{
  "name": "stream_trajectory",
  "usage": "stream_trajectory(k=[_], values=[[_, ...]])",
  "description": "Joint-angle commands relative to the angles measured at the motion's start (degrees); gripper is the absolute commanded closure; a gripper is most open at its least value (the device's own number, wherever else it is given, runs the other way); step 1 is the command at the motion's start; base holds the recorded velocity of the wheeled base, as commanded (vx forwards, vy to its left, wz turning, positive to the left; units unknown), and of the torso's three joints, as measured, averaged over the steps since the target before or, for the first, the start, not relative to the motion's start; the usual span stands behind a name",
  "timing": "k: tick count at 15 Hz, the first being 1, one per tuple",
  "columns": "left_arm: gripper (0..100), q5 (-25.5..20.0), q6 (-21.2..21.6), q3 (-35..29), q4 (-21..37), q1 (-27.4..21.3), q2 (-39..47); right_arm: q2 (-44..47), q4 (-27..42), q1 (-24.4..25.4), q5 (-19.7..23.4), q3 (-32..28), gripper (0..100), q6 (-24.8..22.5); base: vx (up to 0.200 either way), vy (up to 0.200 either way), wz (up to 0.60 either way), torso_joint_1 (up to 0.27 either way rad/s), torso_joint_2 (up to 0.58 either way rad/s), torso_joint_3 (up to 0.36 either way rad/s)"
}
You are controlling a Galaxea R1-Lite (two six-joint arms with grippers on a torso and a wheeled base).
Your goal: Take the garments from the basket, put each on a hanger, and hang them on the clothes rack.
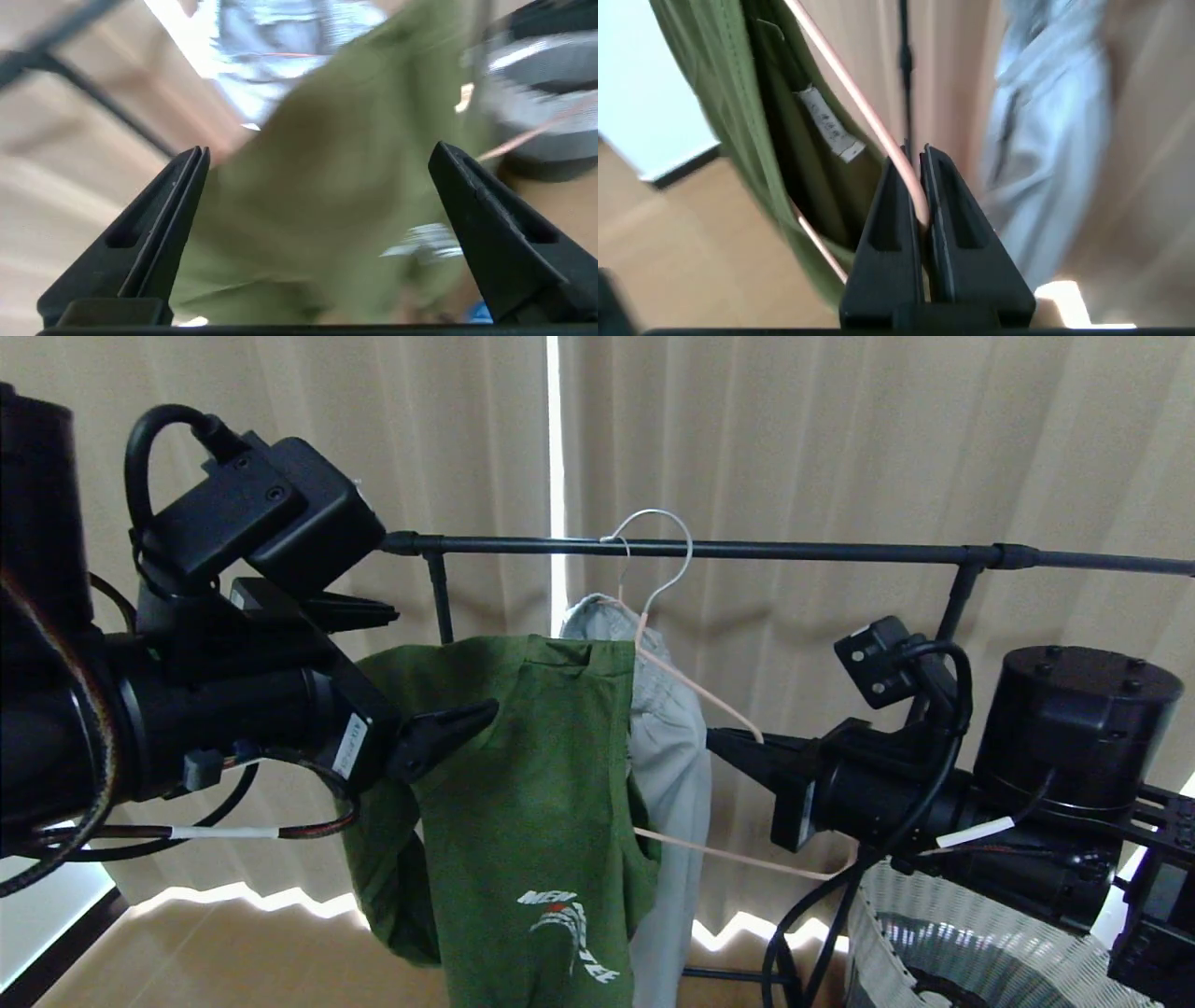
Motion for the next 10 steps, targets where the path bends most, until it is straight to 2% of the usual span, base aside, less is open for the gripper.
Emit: stream_trajectory(k=[1, 2, 4, 9, 10], values=[[0, -1.65, 2.87, 0.03, -1.32, 1.20, 0.03, -2.39, 0.20, -0.51, 0.08, 0.26, 100, -2.08, 0.000, 0.000, 0.00, 0.000, 0.00, 0.000], [0, -2.62, 4.72, 0.03, -1.49, 1.20, 0.03, -2.48, 0.37, -0.51, 0.16, 0.26, 100, -3.13, 0.000, 0.000, 0.00, 0.000, 0.00, 0.000], [0, -3.85, 11.40, 0.64, -1.58, 1.38, 1.17, -2.39, 1.34, -0.25, 0.16, 0.17, 100, -5.95, 0.000, 0.000, 0.00, 0.000, 0.00, 0.000], [0, -3.85, 11.92, 0.82, -1.93, 1.38, 4.51, -3.01, 0.55, 2.83, 0.25, 0.61, 100, -7.00, 0.000, 0.000, 0.00, 0.000, 0.00, 0.000], [0, -3.85, 11.92, 0.90, -3.95, 1.73, 5.22, -3.36, 0.55, 3.80, 0.25, 0.78, 100, -7.00, 0.000, 0.000, 0.00, 0.000, 0.00, 0.000]])
